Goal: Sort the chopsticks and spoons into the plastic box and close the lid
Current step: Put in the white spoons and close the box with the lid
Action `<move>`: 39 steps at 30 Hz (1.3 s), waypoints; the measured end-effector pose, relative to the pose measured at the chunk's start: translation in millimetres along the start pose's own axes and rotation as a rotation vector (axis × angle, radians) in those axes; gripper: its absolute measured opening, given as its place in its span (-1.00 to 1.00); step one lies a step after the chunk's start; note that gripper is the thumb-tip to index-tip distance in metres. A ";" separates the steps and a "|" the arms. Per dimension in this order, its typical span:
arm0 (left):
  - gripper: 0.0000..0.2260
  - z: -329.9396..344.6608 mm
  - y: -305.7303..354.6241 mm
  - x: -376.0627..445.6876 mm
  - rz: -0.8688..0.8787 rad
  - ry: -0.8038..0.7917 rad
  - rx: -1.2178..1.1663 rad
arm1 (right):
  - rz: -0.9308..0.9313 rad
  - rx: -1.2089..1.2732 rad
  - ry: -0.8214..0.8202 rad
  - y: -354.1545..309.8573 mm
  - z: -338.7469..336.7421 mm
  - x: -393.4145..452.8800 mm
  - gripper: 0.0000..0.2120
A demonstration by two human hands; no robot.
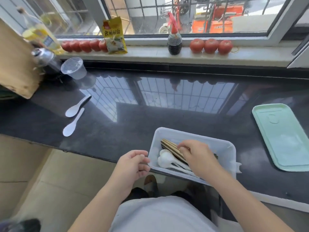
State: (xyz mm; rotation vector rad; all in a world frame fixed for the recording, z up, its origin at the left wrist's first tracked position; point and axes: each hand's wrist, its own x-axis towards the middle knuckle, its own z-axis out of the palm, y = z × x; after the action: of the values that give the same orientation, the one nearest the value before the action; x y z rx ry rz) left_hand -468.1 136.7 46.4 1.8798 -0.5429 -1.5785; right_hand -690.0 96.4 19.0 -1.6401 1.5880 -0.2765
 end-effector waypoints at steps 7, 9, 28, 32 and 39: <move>-0.83 -82.8 -15.0 11.5 -0.034 0.017 -0.124 | -0.200 0.039 -0.161 -111.6 52.6 49.8 -0.78; -0.83 -117.8 -17.5 25.9 -0.032 0.045 -0.147 | -0.221 0.054 -0.191 -143.7 74.8 67.3 -0.79; -0.81 -477.6 54.9 211.7 -0.003 0.164 -0.024 | -0.531 -0.928 -0.143 -332.1 355.9 309.3 -0.40; -0.82 -477.0 77.5 237.6 0.025 0.103 0.090 | -0.597 -1.142 -0.072 -314.1 351.3 303.8 -0.79; -0.71 -429.8 131.5 346.1 0.397 0.101 0.728 | -0.233 -1.001 -0.013 -252.1 324.0 232.6 -0.71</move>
State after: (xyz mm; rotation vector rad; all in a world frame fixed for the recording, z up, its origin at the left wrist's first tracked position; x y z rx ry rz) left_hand 31.6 -104.1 -72.4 2.1449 -1.4918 -1.0846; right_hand -250.4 -20.1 -106.6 -2.5602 1.6168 0.5049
